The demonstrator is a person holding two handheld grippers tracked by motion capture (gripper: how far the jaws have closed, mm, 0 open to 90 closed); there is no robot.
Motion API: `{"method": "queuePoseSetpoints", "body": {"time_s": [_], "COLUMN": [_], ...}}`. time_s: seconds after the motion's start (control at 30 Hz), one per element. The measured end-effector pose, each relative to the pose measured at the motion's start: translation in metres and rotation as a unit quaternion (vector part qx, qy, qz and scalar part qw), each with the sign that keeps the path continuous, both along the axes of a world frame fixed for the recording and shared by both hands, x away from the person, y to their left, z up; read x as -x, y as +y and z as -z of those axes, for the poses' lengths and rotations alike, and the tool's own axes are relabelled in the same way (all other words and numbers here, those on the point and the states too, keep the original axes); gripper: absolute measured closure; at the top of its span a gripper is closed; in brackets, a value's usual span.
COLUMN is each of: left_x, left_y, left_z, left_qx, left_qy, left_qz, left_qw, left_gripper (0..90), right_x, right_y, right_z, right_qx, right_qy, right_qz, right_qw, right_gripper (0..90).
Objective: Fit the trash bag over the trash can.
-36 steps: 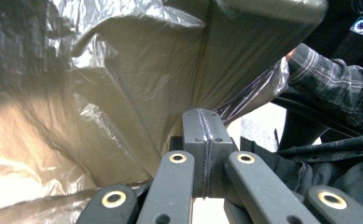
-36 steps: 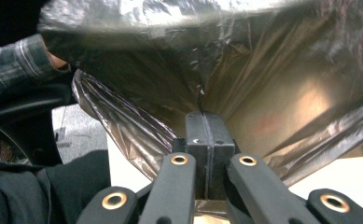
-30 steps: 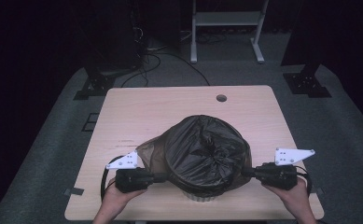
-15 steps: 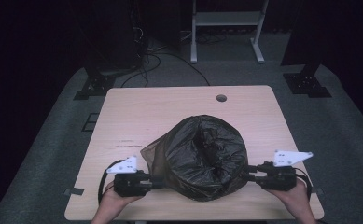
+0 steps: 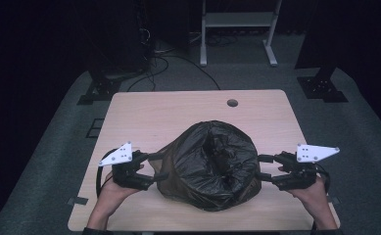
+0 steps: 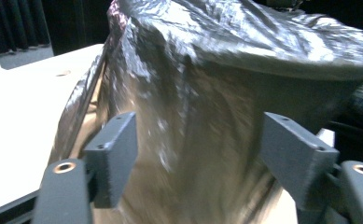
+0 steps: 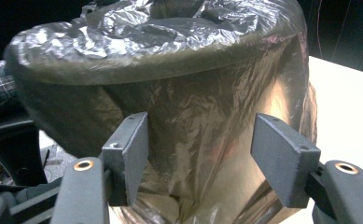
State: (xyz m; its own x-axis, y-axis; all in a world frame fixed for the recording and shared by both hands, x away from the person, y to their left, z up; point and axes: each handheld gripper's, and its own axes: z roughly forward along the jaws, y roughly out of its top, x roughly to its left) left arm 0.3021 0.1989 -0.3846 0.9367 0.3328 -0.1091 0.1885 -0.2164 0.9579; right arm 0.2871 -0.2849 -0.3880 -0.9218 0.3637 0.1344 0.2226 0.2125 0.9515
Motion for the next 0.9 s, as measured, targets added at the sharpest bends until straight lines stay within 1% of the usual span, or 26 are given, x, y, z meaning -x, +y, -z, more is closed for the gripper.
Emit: {"method": "queuePoseSetpoints", "body": {"time_s": [0.03, 0.07, 0.1, 0.17, 0.2, 0.27, 0.3, 0.37, 0.4, 0.5, 0.53, 0.57, 0.63, 0.73, 0.77, 0.83, 0.9], "left_x": [-0.003, -0.006, -0.009, -0.015, -0.017, -0.021, -0.022, -0.022, -0.022, -0.02, -0.02, -0.02, -0.019, -0.019, -0.019, -0.019, -0.018], "left_y": [-0.002, -0.004, -0.006, -0.01, -0.012, -0.012, -0.011, -0.011, -0.011, -0.013, -0.013, -0.014, -0.016, -0.018, -0.017, -0.017, -0.017], "left_z": [-0.001, -0.002, -0.002, -0.002, -0.001, -0.001, -0.001, -0.001, -0.001, -0.001, 0.0, 0.001, 0.007, 0.021, 0.025, 0.032, 0.034], "left_qx": [-0.003, -0.002, 0.002, 0.001, 0.002, 0.006, 0.009, 0.011, 0.011, 0.008, 0.004, 0.0, -0.007, -0.022, -0.028, -0.033, -0.04], "left_qy": [-0.005, -0.006, -0.005, -0.003, 0.0, 0.005, 0.008, 0.012, 0.014, 0.019, 0.021, 0.027, 0.035, 0.056, 0.062, 0.07, 0.071], "left_qz": [0.002, 0.003, 0.009, 0.022, 0.034, 0.044, 0.056, 0.067, 0.071, 0.078, 0.078, 0.081, 0.084, 0.085, 0.082, 0.082, 0.079], "left_qw": [1.0, 1.0, 0.9999, 0.9998, 0.9994, 0.999, 0.9984, 0.9977, 0.9973, 0.9967, 0.9967, 0.9963, 0.9958, 0.9946, 0.9943, 0.9936, 0.9936], "left_gripper": [24.8, 24.5, 23.6, 24.0, 27.7, 39.4, 50.0, 64.1, 72.7, 89.5, 89.6, 89.6, 89.6, 89.6, 89.5, 88.7, 86.7], "right_x": [-0.001, -0.001, -0.002, -0.004, -0.005, -0.005, -0.006, -0.006, -0.006, -0.005, -0.005, -0.006, -0.008, -0.009, -0.01, -0.011, -0.012], "right_y": [0.002, 0.003, 0.005, 0.007, 0.008, 0.008, 0.007, 0.007, 0.008, 0.01, 0.01, 0.01, 0.01, 0.009, 0.008, 0.006, 0.004], "right_z": [0.0, 0.0, 0.0, 0.0, 0.0, 0.001, 0.001, 0.001, 0.0, -0.001, -0.001, -0.001, 0.0, 0.006, 0.009, 0.014, 0.016], "right_qx": [0.003, 0.006, 0.008, 0.009, 0.007, 0.007, 0.004, 0.002, 0.003, 0.01, 0.012, 0.013, 0.019, 0.033, 0.034, 0.036, 0.041], "right_qy": [-0.002, -0.002, -0.001, 0.0, 0.001, 0.003, 0.003, 0.004, 0.003, -0.001, -0.001, -0.001, 0.009, 0.021, 0.024, 0.032, 0.037], "right_qz": [-0.002, -0.002, -0.008, -0.018, -0.021, -0.026, -0.028, -0.037, -0.04, -0.036, -0.036, -0.033, -0.031, -0.024, -0.023, -0.02, -0.016], "right_qw": [1.0, 1.0, 0.9999, 0.9998, 0.9997, 0.9996, 0.9996, 0.9993, 0.9992, 0.9993, 0.9993, 0.9994, 0.9993, 0.9989, 0.9989, 0.9986, 0.9983], "right_gripper": [37.4, 39.0, 39.5, 41.5, 43.8, 49.3, 52.2, 60.1, 65.1, 84.0, 89.7, 90.0, 90.0, 90.0, 90.0, 90.0, 90.0]}}
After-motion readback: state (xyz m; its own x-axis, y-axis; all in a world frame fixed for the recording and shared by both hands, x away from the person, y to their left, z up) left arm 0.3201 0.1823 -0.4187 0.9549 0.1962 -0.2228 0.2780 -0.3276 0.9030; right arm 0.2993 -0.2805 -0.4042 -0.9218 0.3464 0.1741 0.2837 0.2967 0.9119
